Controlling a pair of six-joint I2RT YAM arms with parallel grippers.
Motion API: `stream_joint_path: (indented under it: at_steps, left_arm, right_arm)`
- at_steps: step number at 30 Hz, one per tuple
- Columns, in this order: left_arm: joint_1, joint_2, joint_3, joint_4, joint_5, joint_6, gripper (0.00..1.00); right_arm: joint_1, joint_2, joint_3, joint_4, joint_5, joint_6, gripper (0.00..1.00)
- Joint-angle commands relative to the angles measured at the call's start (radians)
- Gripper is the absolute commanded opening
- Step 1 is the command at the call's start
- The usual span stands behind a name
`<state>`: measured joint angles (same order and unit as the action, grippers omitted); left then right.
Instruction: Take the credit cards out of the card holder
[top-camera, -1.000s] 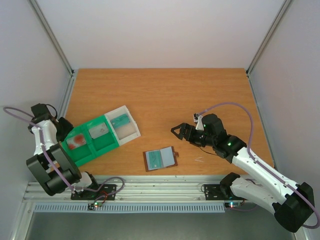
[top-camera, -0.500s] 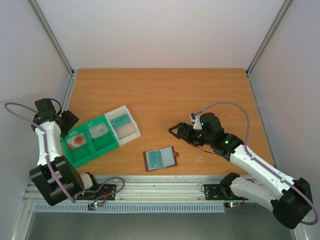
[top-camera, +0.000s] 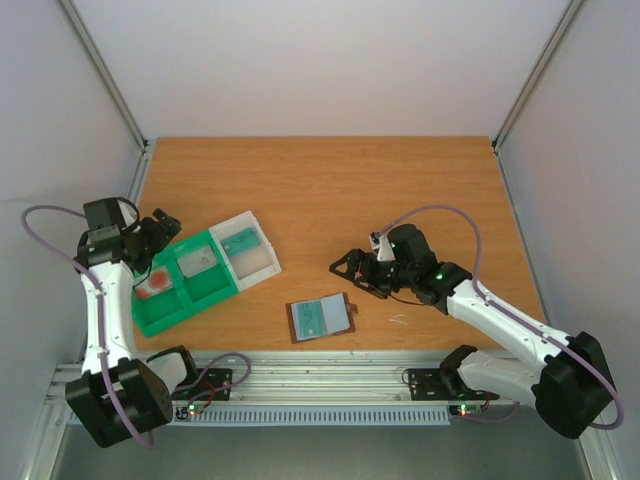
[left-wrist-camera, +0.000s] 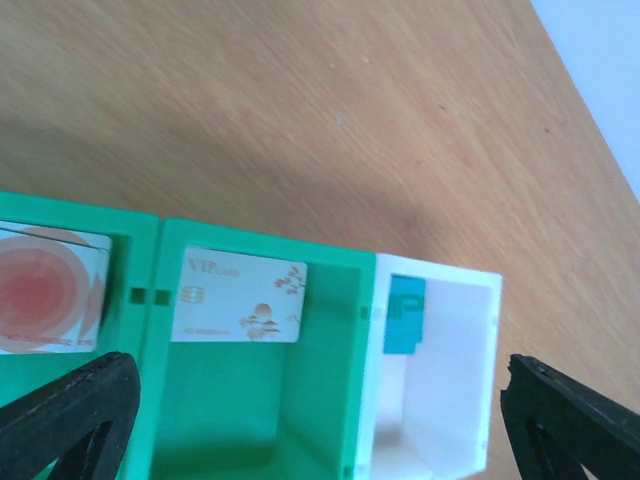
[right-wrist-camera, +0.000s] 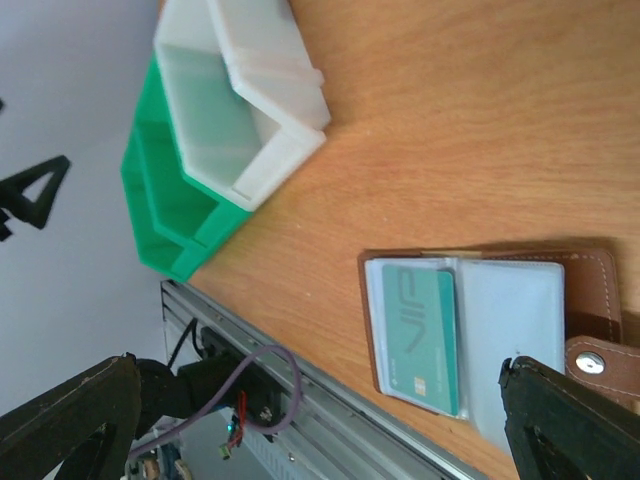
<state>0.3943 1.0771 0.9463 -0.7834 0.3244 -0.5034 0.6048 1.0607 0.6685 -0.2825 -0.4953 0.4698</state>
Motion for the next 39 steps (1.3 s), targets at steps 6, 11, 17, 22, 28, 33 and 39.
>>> stream_joint_path:
  at_steps: [6, 11, 17, 22, 28, 33, 39]
  left_arm:
    - [-0.04, -0.095, 0.033, -0.072, 0.183, 0.012, 1.0]
    - [-0.064, -0.163, -0.02, -0.07, 0.271, 0.028, 0.94]
    - [-0.091, -0.196, -0.089, -0.051, 0.394, 0.012, 0.83]
    - [-0.184, -0.233, -0.088, -0.07, 0.393, 0.016, 0.78]
    - [-0.267, -0.288, -0.077, -0.085, 0.384, 0.009, 0.68]
    - [-0.336, -0.352, -0.146, -0.045, 0.397, -0.048, 0.62]
    - [-0.468, -0.368, -0.193, -0.083, 0.367, -0.051, 0.57]
  right_arm:
    - [0.027, 0.121, -0.013, 0.045, -0.083, -0.027, 0.93]
    - [0.078, 0.152, -0.02, 0.069, -0.05, -0.042, 0.83]
    - [0.163, 0.204, -0.003, 0.091, 0.011, -0.035, 0.61]
    - [0.241, 0.279, 0.029, 0.102, 0.051, -0.027, 0.39]
    - [0.309, 0.326, 0.061, 0.105, 0.106, -0.029, 0.32]
    - [0.316, 0.379, 0.094, 0.089, 0.098, -0.053, 0.28]
    - [0.316, 0.424, 0.119, 0.077, 0.114, -0.071, 0.24]
